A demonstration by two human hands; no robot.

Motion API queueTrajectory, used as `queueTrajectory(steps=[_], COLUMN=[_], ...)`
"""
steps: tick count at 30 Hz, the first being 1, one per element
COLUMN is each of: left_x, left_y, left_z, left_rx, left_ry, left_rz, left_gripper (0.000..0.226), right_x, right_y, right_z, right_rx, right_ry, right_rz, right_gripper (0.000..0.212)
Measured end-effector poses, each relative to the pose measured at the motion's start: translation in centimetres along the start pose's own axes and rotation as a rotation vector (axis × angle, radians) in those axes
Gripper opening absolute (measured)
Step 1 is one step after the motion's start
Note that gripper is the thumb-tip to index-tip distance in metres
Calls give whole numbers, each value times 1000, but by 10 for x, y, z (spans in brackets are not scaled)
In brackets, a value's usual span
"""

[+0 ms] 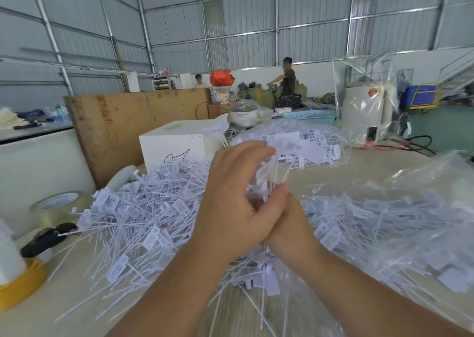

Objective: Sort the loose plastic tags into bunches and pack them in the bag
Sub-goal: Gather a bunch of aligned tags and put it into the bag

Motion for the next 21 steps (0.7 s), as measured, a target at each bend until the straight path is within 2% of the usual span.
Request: queueTrajectory(steps=[3,5,7,9,12,16,21], left_x=[-4,-5,-4,-2,-5,-6,-5], left_y=[-17,-30,-34,-30,-27,-22,-14], left_z=[-4,-21,-38,-46,-40,-17,-7], left_rx=[72,146,295,413,347,237,304], left_ry=[-40,-213,-400,-451,-355,-155,-139], left_rz=[132,244,261,209,143,100,19], left_gripper=[49,54,57,49,32,25,24], right_x=[0,0,1,4,5,2,0], right_y=[1,1,4,9,10,8,4], right_z=[3,8,8,8,10,9,-2], right_rx=[27,35,42,83,107,31,7], right_ry=[-8,23,27,27,44,64,-10], right_rz=[-22,-17,-62,-107,-115,-80,-30], right_gripper=[16,17,17,23,20,11,17])
Point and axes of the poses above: each hand's wrist, its own x-axis away from the middle knuckle, its own y-axis out of the palm, z = x × y, the point moved 6 cm from there along -x, towards the middle knuckle, and after that the axes turned 7 degrees about -x, right-handed, at the moved point
